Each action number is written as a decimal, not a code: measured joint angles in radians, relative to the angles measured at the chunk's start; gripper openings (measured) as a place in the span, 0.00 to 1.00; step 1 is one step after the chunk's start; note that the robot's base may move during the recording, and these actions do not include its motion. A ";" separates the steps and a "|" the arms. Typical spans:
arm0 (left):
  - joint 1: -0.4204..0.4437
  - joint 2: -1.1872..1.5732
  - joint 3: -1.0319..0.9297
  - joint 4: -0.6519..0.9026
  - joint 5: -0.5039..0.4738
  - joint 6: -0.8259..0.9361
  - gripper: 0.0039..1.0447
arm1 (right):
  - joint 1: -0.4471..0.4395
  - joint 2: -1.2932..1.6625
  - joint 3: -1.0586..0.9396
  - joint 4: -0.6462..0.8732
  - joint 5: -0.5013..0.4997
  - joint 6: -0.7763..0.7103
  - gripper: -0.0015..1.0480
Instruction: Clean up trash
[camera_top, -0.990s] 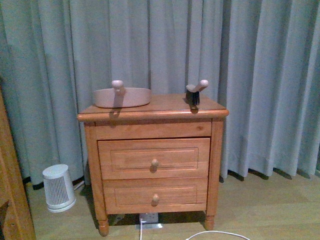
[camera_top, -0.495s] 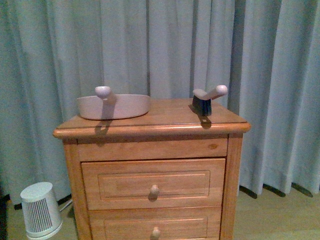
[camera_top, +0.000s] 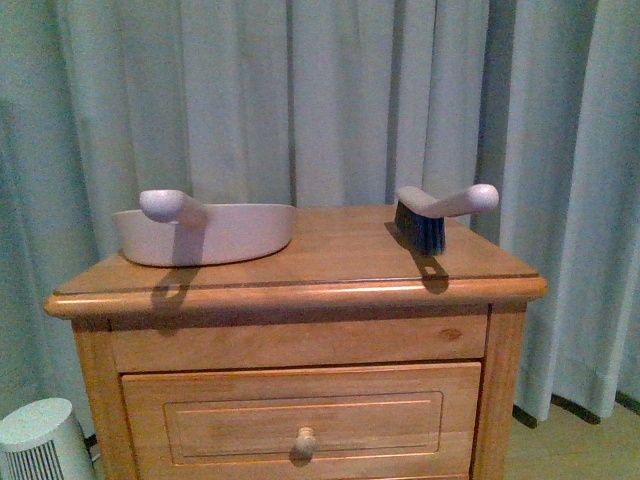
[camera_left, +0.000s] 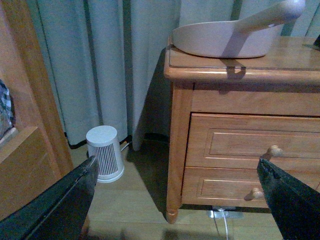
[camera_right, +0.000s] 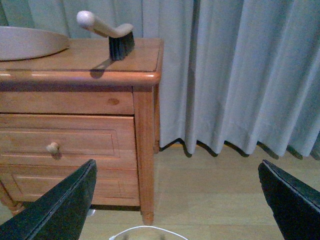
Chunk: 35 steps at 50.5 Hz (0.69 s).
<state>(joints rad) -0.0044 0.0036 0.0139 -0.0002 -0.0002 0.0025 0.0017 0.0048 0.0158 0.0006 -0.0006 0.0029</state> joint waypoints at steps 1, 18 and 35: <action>0.000 0.000 0.000 0.000 0.000 0.000 0.93 | 0.000 0.000 0.000 0.000 0.000 0.000 0.93; 0.000 0.000 0.000 0.000 0.000 0.000 0.93 | 0.000 0.000 0.000 -0.001 0.000 0.000 0.93; 0.000 0.000 0.000 0.000 0.000 0.000 0.93 | 0.000 0.000 0.000 -0.001 0.000 0.000 0.93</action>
<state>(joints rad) -0.0044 0.0036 0.0139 -0.0002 -0.0002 0.0025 0.0017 0.0048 0.0158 -0.0002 -0.0006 0.0029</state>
